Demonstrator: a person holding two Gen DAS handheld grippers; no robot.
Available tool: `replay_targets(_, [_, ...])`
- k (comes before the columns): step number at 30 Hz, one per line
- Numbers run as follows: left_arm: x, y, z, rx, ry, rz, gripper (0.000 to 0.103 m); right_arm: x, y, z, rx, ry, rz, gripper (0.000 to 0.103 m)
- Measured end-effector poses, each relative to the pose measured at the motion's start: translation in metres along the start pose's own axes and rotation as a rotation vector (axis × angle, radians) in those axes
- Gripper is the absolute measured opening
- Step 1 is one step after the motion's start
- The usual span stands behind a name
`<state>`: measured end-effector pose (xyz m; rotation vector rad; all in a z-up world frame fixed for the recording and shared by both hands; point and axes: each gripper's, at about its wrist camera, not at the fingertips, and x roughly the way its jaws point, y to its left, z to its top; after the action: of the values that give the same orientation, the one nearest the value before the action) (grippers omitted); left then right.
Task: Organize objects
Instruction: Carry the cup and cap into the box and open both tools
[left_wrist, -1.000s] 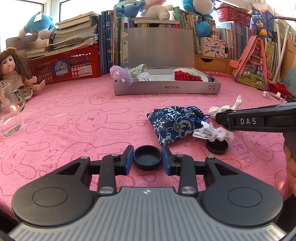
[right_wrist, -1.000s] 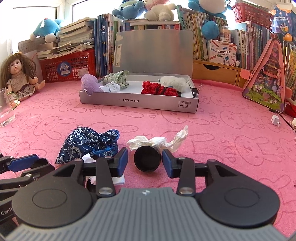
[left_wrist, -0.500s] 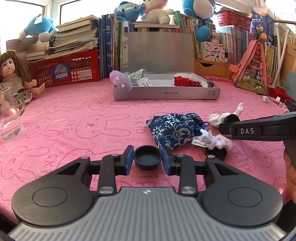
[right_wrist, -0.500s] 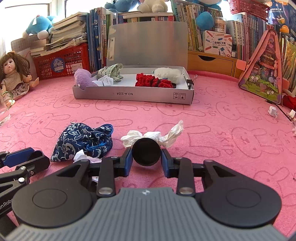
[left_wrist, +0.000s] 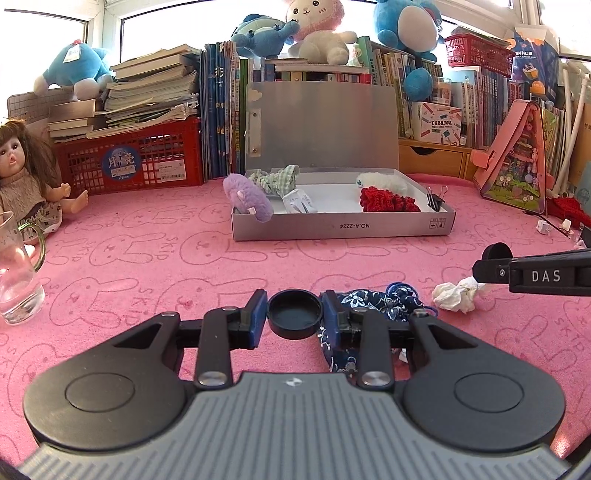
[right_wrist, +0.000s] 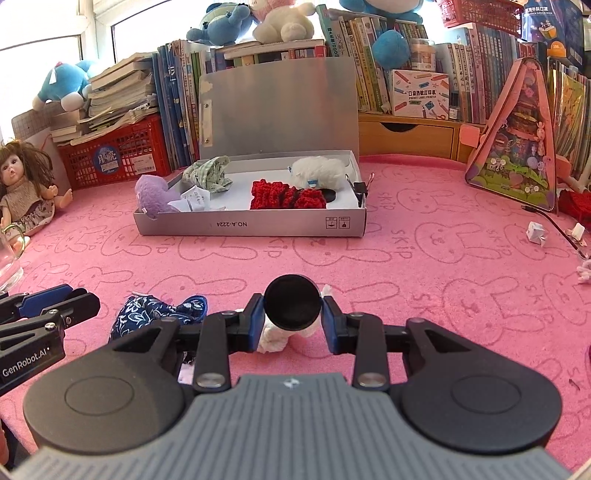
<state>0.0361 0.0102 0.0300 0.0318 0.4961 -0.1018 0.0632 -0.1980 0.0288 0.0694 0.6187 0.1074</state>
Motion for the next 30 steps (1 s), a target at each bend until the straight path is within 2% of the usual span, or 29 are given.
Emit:
replay_targets(12, [0.027,0.002,0.038,-0.013,0.008,-0.003,0.038,0.010,-0.020,0.030,0.019,-0.027,-0.016,0.038])
replay_targets(19, [0.045,0.014,0.072,-0.042,-0.011,-0.010,0.038,0.020,-0.036,0.060,0.030,-0.040,-0.008,0.038])
replay_targets(26, [0.078,0.023,0.111,-0.062,-0.045,-0.030,0.038,0.048,-0.053,0.087,0.115,0.018,0.091,0.038])
replay_targets(30, [0.103,0.028,0.126,-0.091,-0.030,-0.069,0.038,0.067,-0.055,0.097,0.130,0.056,0.123,0.038])
